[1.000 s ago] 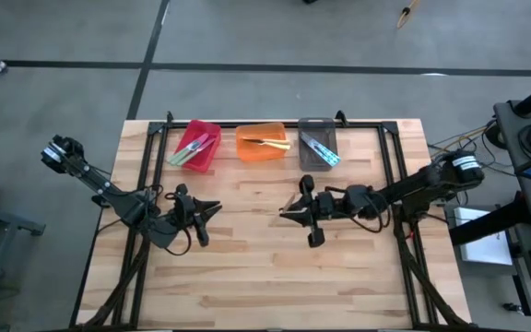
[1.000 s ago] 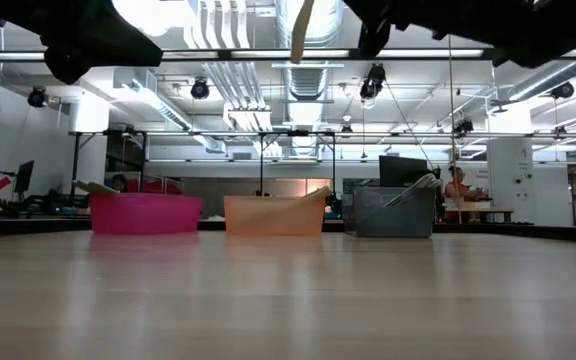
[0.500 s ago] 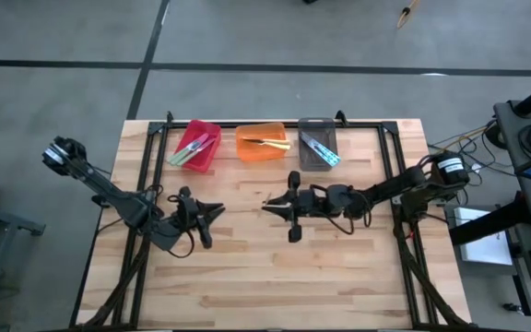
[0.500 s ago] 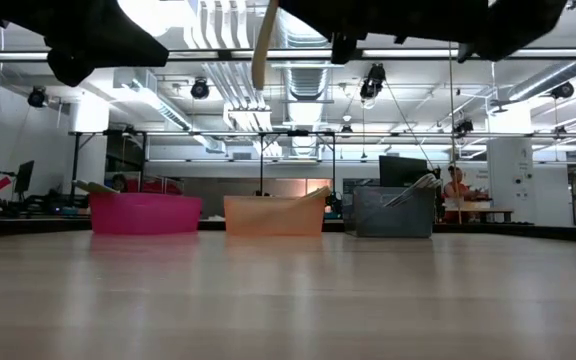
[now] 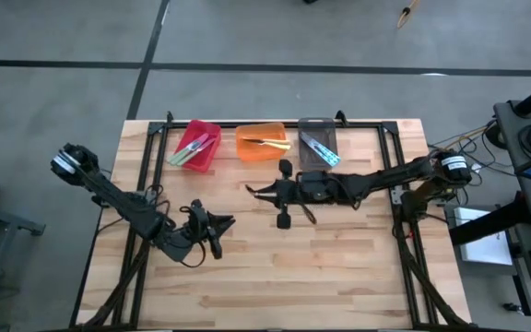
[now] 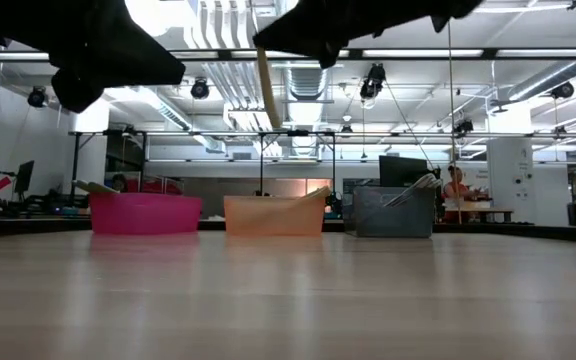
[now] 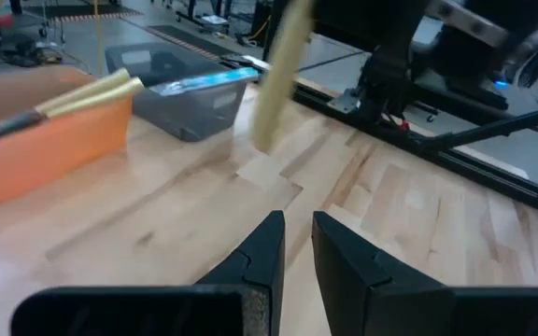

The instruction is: Sort silverware by color (type)

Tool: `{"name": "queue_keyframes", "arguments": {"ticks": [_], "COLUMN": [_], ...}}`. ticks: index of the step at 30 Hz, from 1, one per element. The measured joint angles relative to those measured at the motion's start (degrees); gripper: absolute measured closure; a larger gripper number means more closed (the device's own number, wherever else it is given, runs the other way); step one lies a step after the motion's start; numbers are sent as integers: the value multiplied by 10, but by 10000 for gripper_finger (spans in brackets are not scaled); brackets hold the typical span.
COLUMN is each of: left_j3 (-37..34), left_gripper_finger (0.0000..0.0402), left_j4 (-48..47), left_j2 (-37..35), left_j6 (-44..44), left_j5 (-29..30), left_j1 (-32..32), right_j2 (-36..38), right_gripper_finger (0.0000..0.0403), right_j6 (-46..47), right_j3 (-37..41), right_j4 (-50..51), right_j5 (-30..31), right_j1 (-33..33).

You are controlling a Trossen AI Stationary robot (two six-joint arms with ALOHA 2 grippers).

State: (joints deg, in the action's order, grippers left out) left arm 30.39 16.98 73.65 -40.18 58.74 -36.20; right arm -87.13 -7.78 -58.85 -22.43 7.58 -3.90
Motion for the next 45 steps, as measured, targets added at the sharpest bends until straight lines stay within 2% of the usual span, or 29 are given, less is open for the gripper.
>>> {"name": "queue_keyframes", "arguments": {"ticks": [6,9,13,19,25,30,37,45], "left_j3": [0,0,0,0,0,0,0,0], "left_gripper_finger": [361,361,361,361,361,361,361,361], "left_j4": [74,98,120,124,129,129,135,135], "left_j2": [59,76,85,86,85,85,82,81], "left_j6": [0,1,-2,-11,-11,-6,22,21], "left_j5": [-3,-3,-8,-15,-15,-15,-11,-10], "left_j1": [-1,-1,-1,-3,-5,-5,-5,-6], "right_j2": [0,0,0,-2,-2,-12,-66,-133], "right_gripper_finger": [376,376,376,376,376,376,376,376], "right_j6": [-12,-19,-26,-7,12,32,37,51], "right_j3": [-84,-112,-137,-166,-165,-156,-156,-158], "right_j4": [203,263,333,451,498,509,551,574], "right_j5": [2,8,47,51,26,-64,-66,-60], "right_j1": [25,35,45,71,74,66,38,34]}}
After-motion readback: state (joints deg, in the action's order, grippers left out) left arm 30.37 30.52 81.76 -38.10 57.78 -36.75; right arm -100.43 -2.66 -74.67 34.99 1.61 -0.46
